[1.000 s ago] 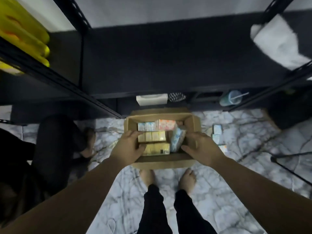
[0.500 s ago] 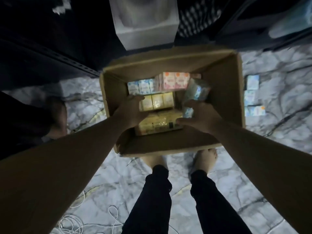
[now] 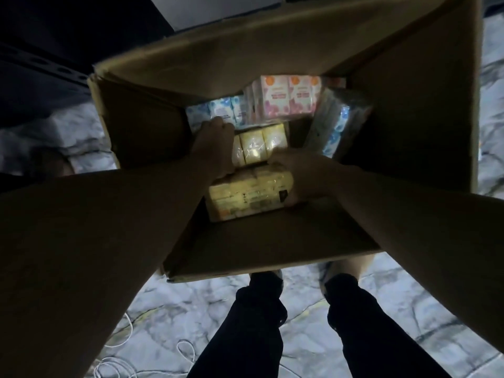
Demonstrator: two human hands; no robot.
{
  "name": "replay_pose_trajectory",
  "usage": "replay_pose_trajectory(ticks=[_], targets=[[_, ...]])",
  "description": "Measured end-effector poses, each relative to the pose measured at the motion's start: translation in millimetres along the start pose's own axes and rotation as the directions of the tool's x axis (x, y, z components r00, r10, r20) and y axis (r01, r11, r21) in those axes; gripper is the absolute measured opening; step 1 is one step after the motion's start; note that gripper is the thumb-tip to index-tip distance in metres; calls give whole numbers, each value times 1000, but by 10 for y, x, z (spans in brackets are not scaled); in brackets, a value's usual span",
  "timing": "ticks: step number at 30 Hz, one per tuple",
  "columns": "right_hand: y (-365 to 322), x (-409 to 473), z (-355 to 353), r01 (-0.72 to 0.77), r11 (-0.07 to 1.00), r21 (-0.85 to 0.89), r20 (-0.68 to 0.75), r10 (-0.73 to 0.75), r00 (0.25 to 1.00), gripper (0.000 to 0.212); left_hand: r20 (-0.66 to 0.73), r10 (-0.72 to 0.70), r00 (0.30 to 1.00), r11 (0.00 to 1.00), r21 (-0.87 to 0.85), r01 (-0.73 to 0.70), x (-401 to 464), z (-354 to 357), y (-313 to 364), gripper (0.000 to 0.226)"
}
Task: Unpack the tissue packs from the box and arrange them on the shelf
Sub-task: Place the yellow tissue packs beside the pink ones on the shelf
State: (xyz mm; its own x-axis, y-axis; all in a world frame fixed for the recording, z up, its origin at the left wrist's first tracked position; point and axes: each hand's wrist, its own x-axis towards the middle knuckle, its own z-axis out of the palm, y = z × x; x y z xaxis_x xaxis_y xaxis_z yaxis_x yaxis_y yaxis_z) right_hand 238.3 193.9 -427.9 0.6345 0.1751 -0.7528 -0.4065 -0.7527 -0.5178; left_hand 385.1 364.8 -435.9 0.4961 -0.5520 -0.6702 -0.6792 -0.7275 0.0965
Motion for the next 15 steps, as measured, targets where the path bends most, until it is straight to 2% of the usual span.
replay_pose_trajectory(ticks=[5, 9, 12, 15], targets=[[-80, -10, -144, -5, 992, -129, 6, 6, 1000, 86, 17, -4, 1000, 1000, 23, 4, -96, -176, 43, 79], [-133, -333, -337, -27, 991, -130, -23, 24, 999, 86, 46, 5, 999, 1000, -24, -4, -345, -511, 81, 86], [-211, -727, -556, -23, 989, -143, -46, 17, 999, 86, -3, 18, 1000, 994, -107, -18, -631, -805, 97, 87], [-334, -1211, -749, -40, 992, -118, -60, 33, 998, 73, -71, 30, 997, 981, -192, -43, -984, -1158, 144, 85]])
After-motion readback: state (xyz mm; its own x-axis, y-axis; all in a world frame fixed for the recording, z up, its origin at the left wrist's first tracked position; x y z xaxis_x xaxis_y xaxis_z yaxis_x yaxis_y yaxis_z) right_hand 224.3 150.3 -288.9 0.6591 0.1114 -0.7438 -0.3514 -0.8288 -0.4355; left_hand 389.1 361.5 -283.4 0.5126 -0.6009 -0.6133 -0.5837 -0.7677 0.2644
